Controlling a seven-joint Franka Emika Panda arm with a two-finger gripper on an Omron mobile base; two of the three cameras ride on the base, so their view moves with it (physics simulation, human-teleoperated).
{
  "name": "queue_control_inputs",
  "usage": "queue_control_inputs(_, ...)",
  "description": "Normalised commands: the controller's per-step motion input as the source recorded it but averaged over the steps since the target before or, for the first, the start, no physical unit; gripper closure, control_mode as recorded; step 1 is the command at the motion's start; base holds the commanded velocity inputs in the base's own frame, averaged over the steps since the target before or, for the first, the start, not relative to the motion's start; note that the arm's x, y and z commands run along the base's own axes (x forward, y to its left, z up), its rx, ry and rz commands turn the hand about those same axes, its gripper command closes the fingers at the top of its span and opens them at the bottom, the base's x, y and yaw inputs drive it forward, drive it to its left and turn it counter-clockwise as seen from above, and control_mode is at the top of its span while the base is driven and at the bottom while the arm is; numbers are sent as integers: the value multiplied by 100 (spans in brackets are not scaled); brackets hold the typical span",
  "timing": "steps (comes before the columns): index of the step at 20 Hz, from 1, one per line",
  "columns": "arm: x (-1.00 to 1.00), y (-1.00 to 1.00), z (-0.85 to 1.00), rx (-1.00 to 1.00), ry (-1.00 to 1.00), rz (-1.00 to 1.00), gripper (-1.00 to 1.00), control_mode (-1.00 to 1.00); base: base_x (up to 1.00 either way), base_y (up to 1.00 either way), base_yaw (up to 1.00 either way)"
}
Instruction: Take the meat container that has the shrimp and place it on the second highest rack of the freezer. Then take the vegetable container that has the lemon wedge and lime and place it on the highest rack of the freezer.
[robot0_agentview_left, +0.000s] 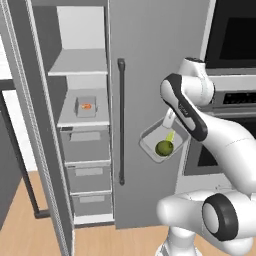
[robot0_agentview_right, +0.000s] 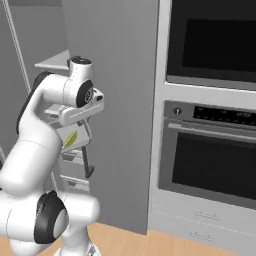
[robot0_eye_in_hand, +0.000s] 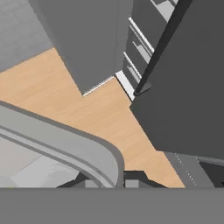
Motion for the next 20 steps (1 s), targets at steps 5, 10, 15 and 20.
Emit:
queue_control_inputs(5,0,0,0,0,0,0,100,100,18,69,-50)
queue_control_inputs(10,0,0,0,0,0,0,100,100,11,42,-45)
queue_control_inputs(15,0,0,0,0,0,0,100,100,21,43,-19)
queue_control_inputs(20,0,0,0,0,0,0,100,100,8,36,21)
